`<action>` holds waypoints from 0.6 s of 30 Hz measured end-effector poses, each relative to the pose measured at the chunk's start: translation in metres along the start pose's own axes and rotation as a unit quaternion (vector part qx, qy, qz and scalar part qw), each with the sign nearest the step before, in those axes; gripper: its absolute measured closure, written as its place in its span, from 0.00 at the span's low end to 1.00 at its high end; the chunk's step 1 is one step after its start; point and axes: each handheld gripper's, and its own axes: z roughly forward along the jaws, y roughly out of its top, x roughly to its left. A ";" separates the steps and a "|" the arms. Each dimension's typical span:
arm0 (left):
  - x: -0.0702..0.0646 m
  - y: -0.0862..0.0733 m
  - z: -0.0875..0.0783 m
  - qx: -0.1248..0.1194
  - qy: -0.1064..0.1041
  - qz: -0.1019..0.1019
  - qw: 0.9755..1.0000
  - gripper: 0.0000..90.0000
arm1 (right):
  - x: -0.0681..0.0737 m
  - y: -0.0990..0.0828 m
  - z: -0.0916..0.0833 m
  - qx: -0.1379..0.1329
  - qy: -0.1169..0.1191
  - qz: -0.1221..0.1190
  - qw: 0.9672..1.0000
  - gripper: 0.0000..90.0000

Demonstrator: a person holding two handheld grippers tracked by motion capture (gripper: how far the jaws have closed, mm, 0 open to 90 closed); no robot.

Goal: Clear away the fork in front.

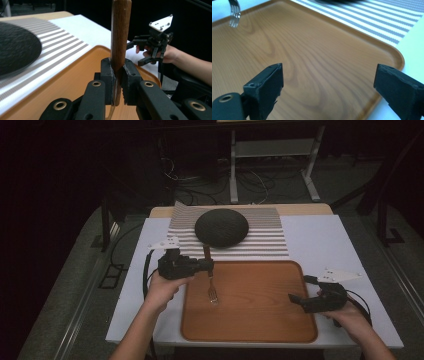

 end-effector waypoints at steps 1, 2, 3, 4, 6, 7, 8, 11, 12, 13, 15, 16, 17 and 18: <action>0.000 -0.002 -0.003 0.001 0.002 -0.002 1.000 0.90 | -0.001 -0.002 -0.001 0.002 -0.002 0.001 1.000 0.10; 0.000 -0.004 -0.006 0.000 0.003 -0.005 1.000 0.90 | -0.002 -0.003 -0.001 0.004 -0.003 0.002 1.000 0.10; -0.001 -0.006 -0.009 0.002 0.002 -0.009 1.000 0.90 | -0.002 -0.003 -0.001 0.005 -0.004 0.002 1.000 0.10; -0.001 -0.008 -0.012 0.003 0.001 -0.012 1.000 0.90 | -0.003 -0.002 -0.001 0.004 -0.003 0.002 1.000 0.10; -0.003 -0.013 -0.015 0.011 0.000 -0.017 1.000 0.90 | -0.003 -0.002 0.000 0.003 -0.003 0.002 1.000 0.10; -0.003 -0.016 -0.016 0.017 0.001 -0.018 1.000 0.90 | -0.002 -0.002 0.000 0.003 -0.003 0.000 1.000 0.10; -0.003 -0.019 -0.017 0.020 0.001 -0.021 1.000 0.90 | -0.002 -0.002 -0.001 0.002 -0.002 0.001 1.000 0.10; -0.001 -0.024 -0.017 0.029 0.003 -0.025 0.999 0.90 | -0.003 -0.001 -0.001 0.000 -0.006 0.001 1.000 0.10; 0.000 -0.024 -0.016 0.030 0.005 -0.025 0.999 0.90 | -0.003 -0.001 -0.001 -0.001 -0.006 0.001 1.000 0.10; 0.001 -0.024 -0.016 0.030 0.003 -0.026 0.999 0.89 | -0.003 -0.001 -0.001 0.000 -0.006 0.002 1.000 0.10; 0.003 -0.025 -0.015 0.028 0.001 -0.027 0.999 0.89 | -0.004 -0.001 -0.001 0.000 -0.009 0.001 1.000 0.10; 0.004 -0.025 -0.015 0.028 0.001 -0.027 0.999 0.89 | -0.004 -0.001 -0.001 0.000 -0.009 0.001 1.000 0.10; 0.005 -0.025 -0.014 0.026 0.002 -0.030 0.999 0.89 | -0.004 -0.001 -0.001 -0.001 -0.009 0.000 1.000 0.10; 0.007 -0.025 -0.013 0.026 0.003 -0.029 0.999 0.89 | -0.004 -0.001 -0.001 -0.002 -0.010 0.001 1.000 0.10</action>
